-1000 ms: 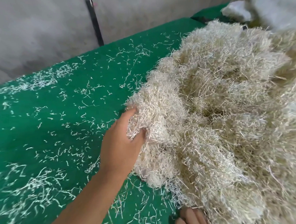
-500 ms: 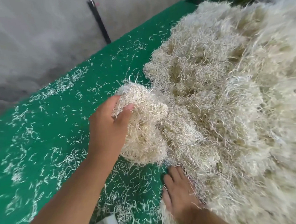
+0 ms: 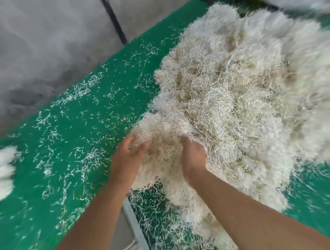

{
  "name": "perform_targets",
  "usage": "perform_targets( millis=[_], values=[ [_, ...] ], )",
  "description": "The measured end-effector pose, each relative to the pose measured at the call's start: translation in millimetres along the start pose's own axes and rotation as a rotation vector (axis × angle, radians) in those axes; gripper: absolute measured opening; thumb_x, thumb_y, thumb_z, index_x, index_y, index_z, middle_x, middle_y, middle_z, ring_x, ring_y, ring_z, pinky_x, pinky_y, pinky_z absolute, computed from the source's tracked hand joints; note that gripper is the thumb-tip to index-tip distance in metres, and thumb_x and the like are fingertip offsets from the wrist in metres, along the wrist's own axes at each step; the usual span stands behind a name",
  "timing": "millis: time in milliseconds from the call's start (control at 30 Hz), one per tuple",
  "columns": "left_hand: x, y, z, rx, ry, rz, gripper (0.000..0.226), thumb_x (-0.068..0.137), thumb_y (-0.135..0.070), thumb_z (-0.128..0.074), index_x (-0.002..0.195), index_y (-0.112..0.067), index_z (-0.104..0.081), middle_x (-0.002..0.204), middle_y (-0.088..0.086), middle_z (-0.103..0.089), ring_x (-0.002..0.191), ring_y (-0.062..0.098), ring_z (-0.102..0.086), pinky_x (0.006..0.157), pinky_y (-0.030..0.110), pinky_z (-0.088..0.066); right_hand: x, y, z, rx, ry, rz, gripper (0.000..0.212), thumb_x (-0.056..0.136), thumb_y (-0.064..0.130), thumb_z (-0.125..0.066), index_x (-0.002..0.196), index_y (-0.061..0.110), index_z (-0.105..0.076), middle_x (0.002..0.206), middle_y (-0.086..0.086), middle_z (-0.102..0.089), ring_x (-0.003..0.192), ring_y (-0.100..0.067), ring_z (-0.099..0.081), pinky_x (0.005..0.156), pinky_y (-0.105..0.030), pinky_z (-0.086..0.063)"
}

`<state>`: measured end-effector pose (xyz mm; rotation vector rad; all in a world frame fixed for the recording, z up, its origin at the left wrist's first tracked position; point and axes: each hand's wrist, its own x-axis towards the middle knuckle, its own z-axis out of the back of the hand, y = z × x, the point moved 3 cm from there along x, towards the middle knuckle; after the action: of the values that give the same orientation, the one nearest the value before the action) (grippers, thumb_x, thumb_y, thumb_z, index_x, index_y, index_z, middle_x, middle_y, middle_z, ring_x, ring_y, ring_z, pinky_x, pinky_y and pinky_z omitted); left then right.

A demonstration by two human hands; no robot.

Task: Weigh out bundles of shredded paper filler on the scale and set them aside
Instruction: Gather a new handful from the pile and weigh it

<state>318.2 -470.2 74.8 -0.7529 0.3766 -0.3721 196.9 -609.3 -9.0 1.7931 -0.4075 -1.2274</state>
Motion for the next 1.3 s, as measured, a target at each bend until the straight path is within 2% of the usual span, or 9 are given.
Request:
perform_targets(
  millis=[67, 100, 267, 467, 567, 733, 900, 1067, 1300],
  values=[
    [-22, -4, -10, -0.163, 0.073, 0.099, 0.072, 0.080, -0.075, -0.064, 0.143, -0.042, -0.049, 0.142, -0.007, -0.056, 0.097, 0.002, -0.059, 0.095, 0.035, -0.046, -9, 17, 2, 0.077, 0.000, -0.127, 0.039, 0.104, 0.050, -0.055, 0.113, 0.015, -0.070, 0.109, 0.009, -0.035, 0.088, -0.035, -0.067, 0.075, -0.037, -0.055],
    [-33, -5, -17, -0.237, 0.109, 0.155, 0.078, 0.077, -0.077, -0.064, 0.145, -0.043, -0.047, 0.148, -0.004, -0.052, 0.102, 0.006, -0.059, 0.103, 0.042, -0.040, -13, 23, 4, 0.098, 0.005, -0.164, 0.046, 0.103, 0.053, -0.055, 0.120, 0.012, -0.065, 0.119, -0.005, -0.044, 0.102, -0.014, -0.025, 0.087, -0.042, -0.056],
    [-86, -10, -55, -0.334, 0.355, 0.251, 0.087, 0.067, -0.092, -0.062, 0.143, -0.071, -0.025, 0.169, -0.009, -0.022, 0.143, 0.027, -0.043, 0.113, 0.057, -0.031, -41, 52, 26, 0.038, 0.017, -0.068, 0.055, 0.102, 0.065, -0.049, 0.071, 0.020, -0.041, 0.052, 0.012, -0.024, 0.056, -0.014, -0.023, 0.068, -0.033, -0.040],
    [-129, -11, -92, -0.098, 0.420, 0.381, 0.131, 0.062, -0.094, -0.068, 0.162, -0.026, -0.016, 0.125, 0.013, -0.063, 0.077, 0.010, -0.060, 0.072, 0.029, -0.053, -81, 54, 54, -0.160, 0.133, 0.065, 0.061, 0.102, 0.074, -0.035, 0.087, 0.022, -0.064, 0.094, -0.014, -0.073, 0.086, -0.005, -0.029, 0.105, -0.053, -0.031],
    [-138, -10, -91, -0.094, 0.301, 0.457, 0.094, 0.081, -0.055, -0.079, 0.154, -0.013, -0.037, 0.143, 0.012, -0.055, 0.111, 0.023, -0.064, 0.077, 0.030, -0.061, -96, 42, 86, -0.208, 0.108, 0.094, 0.048, 0.104, 0.073, -0.031, 0.096, 0.036, -0.061, 0.123, -0.015, -0.070, 0.087, -0.017, -0.065, 0.087, -0.039, -0.053],
    [-150, 1, -73, -0.430, 0.081, 0.475, 0.029, 0.095, -0.023, -0.059, 0.070, -0.021, -0.043, 0.066, -0.003, -0.042, 0.052, 0.013, -0.038, 0.053, 0.028, -0.036, -120, -14, 157, -0.333, -0.023, -0.015, 0.053, 0.103, 0.063, -0.045, 0.101, 0.014, -0.067, 0.097, -0.005, -0.074, 0.092, -0.022, -0.072, 0.095, -0.053, -0.059],
    [-175, 3, -75, -0.432, 0.189, 0.607, 0.032, 0.099, -0.038, -0.049, 0.081, -0.012, -0.050, 0.081, 0.010, -0.045, 0.076, 0.025, -0.040, 0.066, 0.039, -0.038, -165, -81, 164, 0.092, 0.532, -0.829, 0.108, 0.072, 0.090, -0.052, 0.133, 0.001, -0.060, 0.129, -0.022, -0.070, 0.117, -0.035, -0.069, 0.097, -0.056, -0.057],
    [-207, -3, -92, -0.665, 0.362, 0.697, 0.043, 0.102, -0.037, -0.043, 0.089, -0.009, -0.073, 0.093, 0.018, -0.077, 0.079, 0.035, -0.077, 0.069, 0.047, -0.062, -161, -61, 107, 0.718, 0.884, -0.820, 0.110, 0.082, 0.079, -0.069, 0.161, 0.007, -0.040, 0.166, -0.029, -0.031, 0.155, -0.047, -0.030, 0.129, -0.065, -0.010],
    [-192, -2, -61, -0.727, 0.259, 0.657, 0.042, 0.108, -0.032, -0.039, 0.100, -0.005, -0.070, 0.091, 0.021, -0.075, 0.084, 0.033, -0.077, 0.074, 0.044, -0.063, -115, -48, 75, 0.353, 0.405, -0.670, 0.128, 0.039, 0.058, -0.106, 0.145, 0.010, -0.054, 0.139, -0.033, -0.061, 0.128, -0.051, -0.061, 0.108, -0.064, -0.048]
  ],
)
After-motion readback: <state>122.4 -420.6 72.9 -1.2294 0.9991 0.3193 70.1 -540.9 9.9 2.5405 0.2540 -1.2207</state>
